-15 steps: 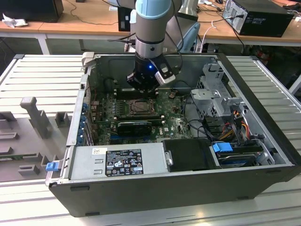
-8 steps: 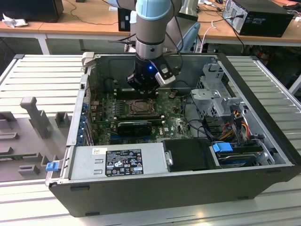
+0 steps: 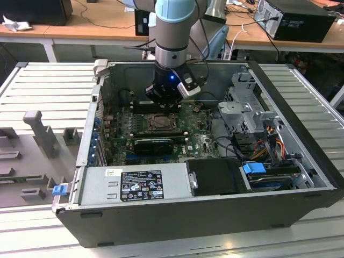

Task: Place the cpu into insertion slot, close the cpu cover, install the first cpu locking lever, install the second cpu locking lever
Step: 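Install the first cpu locking lever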

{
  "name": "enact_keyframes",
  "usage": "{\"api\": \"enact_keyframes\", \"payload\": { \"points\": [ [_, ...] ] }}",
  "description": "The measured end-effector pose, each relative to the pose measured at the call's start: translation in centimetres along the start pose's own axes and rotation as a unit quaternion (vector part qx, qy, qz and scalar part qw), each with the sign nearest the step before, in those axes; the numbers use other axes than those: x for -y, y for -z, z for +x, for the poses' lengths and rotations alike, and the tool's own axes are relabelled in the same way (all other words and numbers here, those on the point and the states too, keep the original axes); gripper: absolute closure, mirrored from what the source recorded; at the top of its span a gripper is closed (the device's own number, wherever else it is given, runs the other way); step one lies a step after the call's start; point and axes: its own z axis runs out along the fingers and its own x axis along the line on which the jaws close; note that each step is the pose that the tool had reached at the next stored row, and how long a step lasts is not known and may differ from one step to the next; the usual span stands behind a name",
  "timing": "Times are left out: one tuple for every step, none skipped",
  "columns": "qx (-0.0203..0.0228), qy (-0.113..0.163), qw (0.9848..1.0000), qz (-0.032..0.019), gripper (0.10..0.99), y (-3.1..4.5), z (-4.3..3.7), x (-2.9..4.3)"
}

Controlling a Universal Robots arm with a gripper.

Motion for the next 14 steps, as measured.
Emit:
{"api": "enact_keyframes", "payload": {
  "points": [
    [-0.0001,0.0,1.0,0.0003,0.98,-0.06,0.0,0.01],
    [0.0,0.0,1.0,-0.0013,0.98,-0.05,-0.01,0.03],
    [0.0007,0.0,1.0,-0.0085,0.98,-0.08,-0.03,0.01],
    [0.001,0.0,0.9999,-0.0128,0.98,-0.04,-0.05,0.01],
    [0.001,0.0,0.9999,-0.0129,0.98,0.46,-0.05,-0.02],
    [0.001,0.0,0.9999,-0.0128,0.98,1.41,-0.06,-0.07],
    [0.0008,0.0,0.9999,-0.0126,0.98,1.94,-0.05,-0.09],
    [0.0009,0.0,0.9999,-0.0124,0.98,1.94,-0.06,-0.1],
    [0.0008,0.0,0.9999,-0.0122,0.98,1.95,-0.06,-0.06],
    [0.0008,0.0,0.9999,-0.0118,0.98,1.96,-0.04,0.11],
    [0.0007,0.0,0.9999,-0.0111,0.98,1.96,-0.04,0.21],
    [0.0007,0.0,0.9999,-0.0108,0.98,1.96,-0.03,0.27],
    [0.0007,0.0,0.9999,-0.0105,0.98,1.97,-0.03,0.36],
    [0.0007,0.0,0.9999,-0.0104,0.98,1.97,-0.02,0.42]
  ]
}}
